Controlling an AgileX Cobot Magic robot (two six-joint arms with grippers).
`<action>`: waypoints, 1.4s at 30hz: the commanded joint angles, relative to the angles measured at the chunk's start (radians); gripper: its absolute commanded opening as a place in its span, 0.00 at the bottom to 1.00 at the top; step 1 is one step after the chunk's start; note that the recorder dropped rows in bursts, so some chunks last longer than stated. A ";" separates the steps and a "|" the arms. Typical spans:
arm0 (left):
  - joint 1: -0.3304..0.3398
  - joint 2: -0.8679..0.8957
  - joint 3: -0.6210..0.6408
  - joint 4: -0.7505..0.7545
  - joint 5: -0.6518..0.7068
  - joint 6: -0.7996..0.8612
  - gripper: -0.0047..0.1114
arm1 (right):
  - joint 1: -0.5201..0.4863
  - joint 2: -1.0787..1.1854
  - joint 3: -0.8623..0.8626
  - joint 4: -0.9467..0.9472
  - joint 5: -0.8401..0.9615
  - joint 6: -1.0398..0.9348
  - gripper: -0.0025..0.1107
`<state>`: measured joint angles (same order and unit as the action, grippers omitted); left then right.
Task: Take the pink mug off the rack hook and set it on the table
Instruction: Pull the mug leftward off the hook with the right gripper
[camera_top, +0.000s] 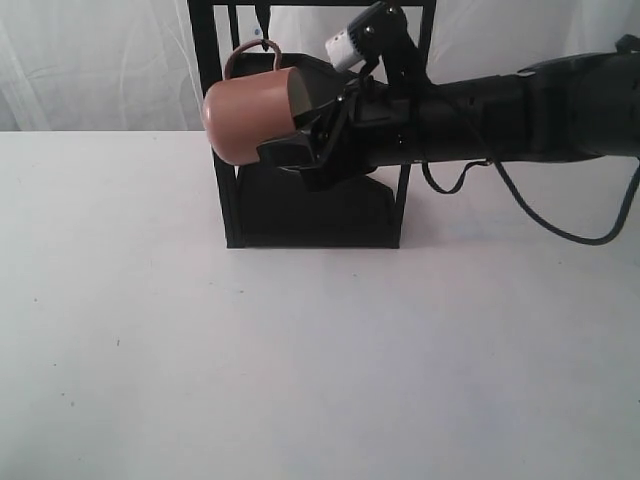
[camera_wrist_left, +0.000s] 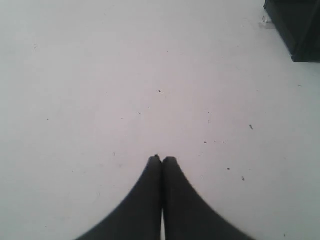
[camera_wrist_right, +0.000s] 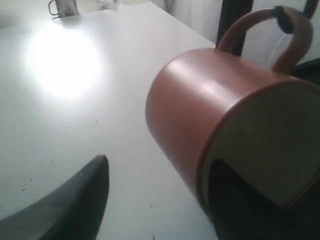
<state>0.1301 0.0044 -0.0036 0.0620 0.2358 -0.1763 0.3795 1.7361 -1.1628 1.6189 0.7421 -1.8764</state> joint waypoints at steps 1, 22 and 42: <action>-0.003 -0.004 0.004 0.000 -0.003 -0.003 0.04 | 0.000 0.001 -0.003 0.006 -0.018 -0.003 0.50; -0.003 -0.004 0.004 0.000 -0.003 -0.003 0.04 | 0.000 0.001 -0.003 0.006 -0.022 -0.007 0.27; -0.003 -0.004 0.004 0.000 -0.003 -0.003 0.04 | 0.000 -0.024 -0.003 0.006 -0.031 -0.009 0.02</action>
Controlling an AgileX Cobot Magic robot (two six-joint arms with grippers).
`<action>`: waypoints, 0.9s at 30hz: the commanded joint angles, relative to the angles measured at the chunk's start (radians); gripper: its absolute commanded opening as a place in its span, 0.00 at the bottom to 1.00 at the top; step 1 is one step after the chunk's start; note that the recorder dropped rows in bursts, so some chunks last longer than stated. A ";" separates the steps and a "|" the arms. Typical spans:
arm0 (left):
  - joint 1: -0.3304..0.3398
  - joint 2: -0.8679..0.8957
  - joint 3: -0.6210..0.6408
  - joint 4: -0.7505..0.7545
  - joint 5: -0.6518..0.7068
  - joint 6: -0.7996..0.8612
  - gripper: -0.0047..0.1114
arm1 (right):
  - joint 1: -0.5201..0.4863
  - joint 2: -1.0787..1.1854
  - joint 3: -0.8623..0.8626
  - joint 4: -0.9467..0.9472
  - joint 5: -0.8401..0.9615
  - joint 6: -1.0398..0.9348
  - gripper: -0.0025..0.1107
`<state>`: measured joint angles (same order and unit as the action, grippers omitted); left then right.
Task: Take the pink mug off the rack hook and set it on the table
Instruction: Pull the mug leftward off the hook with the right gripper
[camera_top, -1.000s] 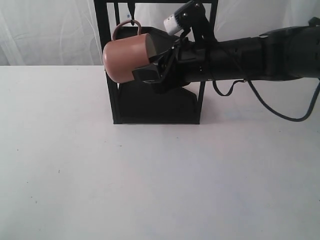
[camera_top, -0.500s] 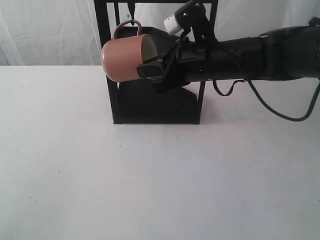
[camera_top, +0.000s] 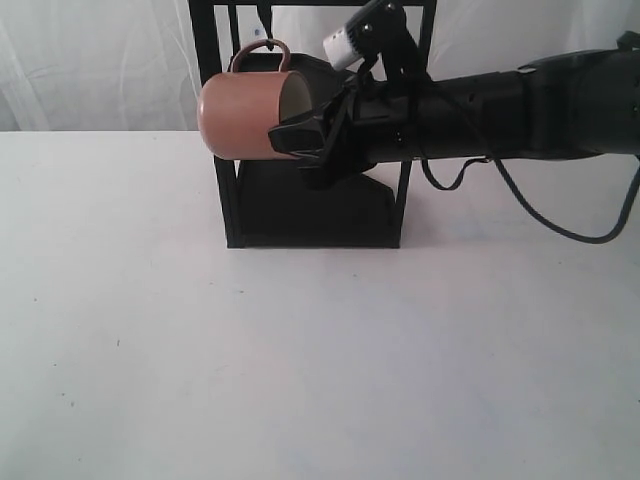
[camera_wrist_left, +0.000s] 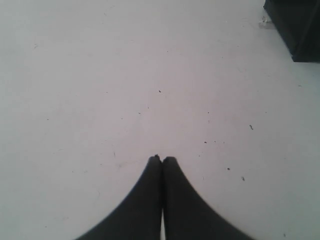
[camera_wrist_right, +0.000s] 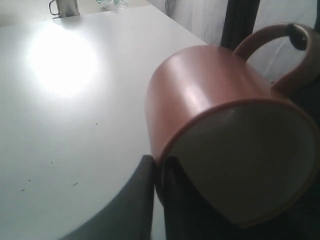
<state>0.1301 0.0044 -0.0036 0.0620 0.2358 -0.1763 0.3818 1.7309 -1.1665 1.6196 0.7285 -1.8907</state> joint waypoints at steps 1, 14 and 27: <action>-0.003 -0.004 0.004 0.000 -0.003 -0.003 0.04 | -0.002 -0.026 0.000 0.005 -0.025 0.006 0.02; -0.003 -0.004 0.004 0.000 -0.003 -0.003 0.04 | -0.002 -0.047 0.000 0.005 -0.012 0.009 0.02; -0.003 -0.004 0.004 0.000 -0.003 -0.003 0.04 | -0.002 -0.114 0.002 -0.079 0.066 0.101 0.02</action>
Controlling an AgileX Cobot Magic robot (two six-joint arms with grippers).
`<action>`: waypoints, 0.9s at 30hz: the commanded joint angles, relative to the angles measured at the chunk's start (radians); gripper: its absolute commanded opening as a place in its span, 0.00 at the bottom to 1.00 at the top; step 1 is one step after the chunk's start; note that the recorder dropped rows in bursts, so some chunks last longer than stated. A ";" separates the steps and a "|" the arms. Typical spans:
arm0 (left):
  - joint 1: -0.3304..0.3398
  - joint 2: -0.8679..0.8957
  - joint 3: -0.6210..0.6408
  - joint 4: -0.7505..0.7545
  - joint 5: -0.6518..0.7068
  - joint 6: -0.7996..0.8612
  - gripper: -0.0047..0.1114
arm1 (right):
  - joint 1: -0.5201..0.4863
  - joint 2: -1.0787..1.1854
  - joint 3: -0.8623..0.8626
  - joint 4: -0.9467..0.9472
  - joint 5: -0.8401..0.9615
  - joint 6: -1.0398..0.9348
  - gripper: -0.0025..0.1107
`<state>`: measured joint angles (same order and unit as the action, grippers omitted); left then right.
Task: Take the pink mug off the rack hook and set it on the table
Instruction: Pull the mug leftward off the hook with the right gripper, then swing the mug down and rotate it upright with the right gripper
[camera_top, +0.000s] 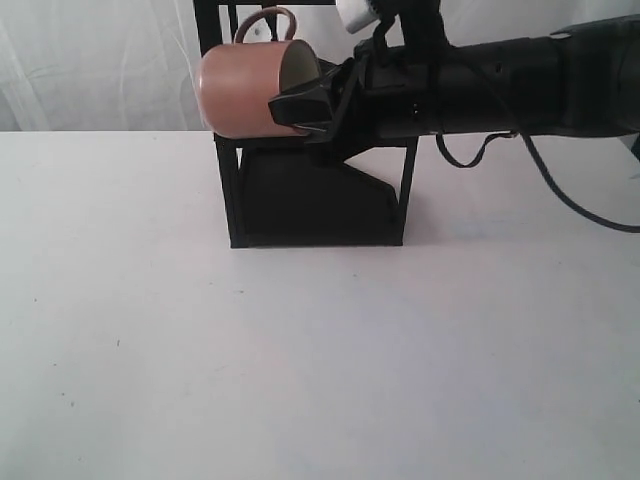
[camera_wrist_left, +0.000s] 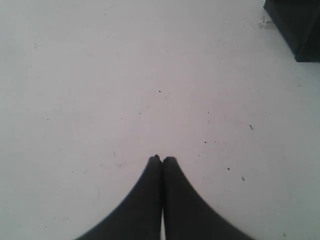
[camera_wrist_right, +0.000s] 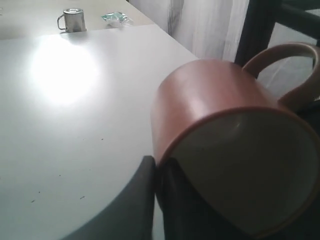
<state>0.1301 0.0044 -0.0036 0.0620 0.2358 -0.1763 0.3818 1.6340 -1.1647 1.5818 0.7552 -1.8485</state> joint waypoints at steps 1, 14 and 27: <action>-0.003 -0.004 0.004 0.000 -0.003 -0.003 0.04 | 0.001 -0.019 0.000 -0.056 0.049 0.073 0.02; -0.003 -0.004 0.004 0.000 -0.003 -0.003 0.04 | 0.122 -0.108 0.000 -0.348 0.026 0.308 0.02; -0.003 -0.004 0.004 0.000 -0.003 -0.003 0.04 | 0.216 -0.228 0.000 -0.543 0.005 0.649 0.02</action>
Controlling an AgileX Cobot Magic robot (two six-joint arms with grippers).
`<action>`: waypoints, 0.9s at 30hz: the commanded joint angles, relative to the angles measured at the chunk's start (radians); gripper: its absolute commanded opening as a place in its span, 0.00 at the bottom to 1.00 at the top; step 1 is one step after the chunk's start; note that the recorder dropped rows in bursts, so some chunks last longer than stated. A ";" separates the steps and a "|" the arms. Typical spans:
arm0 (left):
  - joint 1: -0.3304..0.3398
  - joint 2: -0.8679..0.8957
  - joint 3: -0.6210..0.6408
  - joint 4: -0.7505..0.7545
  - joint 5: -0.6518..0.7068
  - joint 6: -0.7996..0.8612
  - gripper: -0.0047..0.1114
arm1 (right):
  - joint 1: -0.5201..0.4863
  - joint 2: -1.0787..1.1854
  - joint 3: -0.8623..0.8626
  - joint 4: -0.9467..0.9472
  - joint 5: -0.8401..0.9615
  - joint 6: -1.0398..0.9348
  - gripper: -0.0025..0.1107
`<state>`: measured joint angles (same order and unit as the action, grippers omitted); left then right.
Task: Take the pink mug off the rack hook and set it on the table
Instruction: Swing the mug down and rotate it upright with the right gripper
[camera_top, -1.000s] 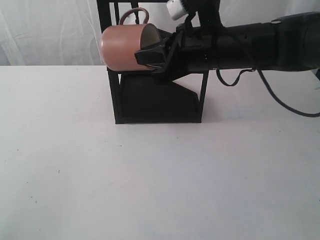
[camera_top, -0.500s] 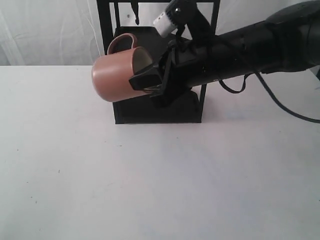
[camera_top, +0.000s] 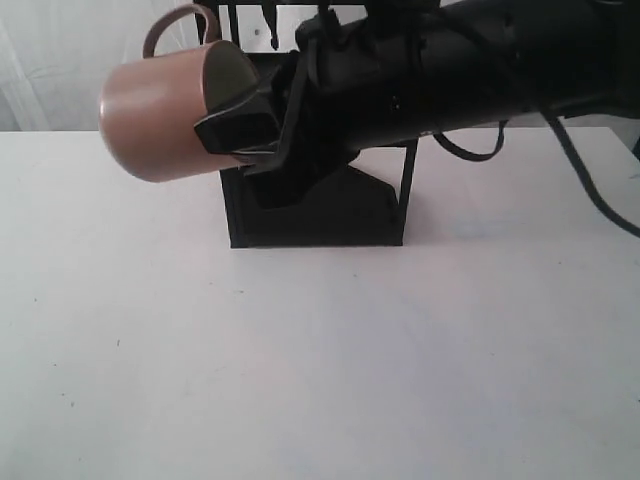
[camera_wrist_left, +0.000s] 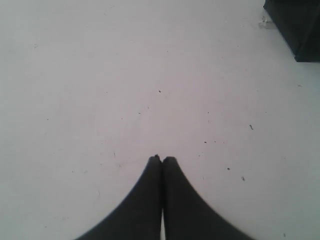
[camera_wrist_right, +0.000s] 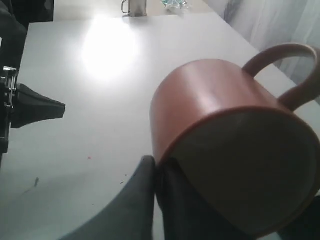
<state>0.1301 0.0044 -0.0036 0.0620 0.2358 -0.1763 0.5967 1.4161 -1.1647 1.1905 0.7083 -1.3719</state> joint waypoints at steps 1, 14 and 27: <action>-0.003 -0.004 0.004 0.000 -0.003 -0.003 0.04 | 0.001 -0.011 0.000 -0.229 0.084 0.193 0.02; -0.003 -0.004 0.004 0.000 -0.003 -0.003 0.04 | 0.001 -0.017 0.000 -0.805 0.243 0.662 0.02; -0.003 -0.004 0.004 0.000 -0.003 -0.003 0.04 | 0.001 -0.011 -0.131 -1.062 0.473 0.931 0.02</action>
<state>0.1301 0.0044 -0.0036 0.0620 0.2358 -0.1763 0.5981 1.3923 -1.2284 0.1628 1.1396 -0.4976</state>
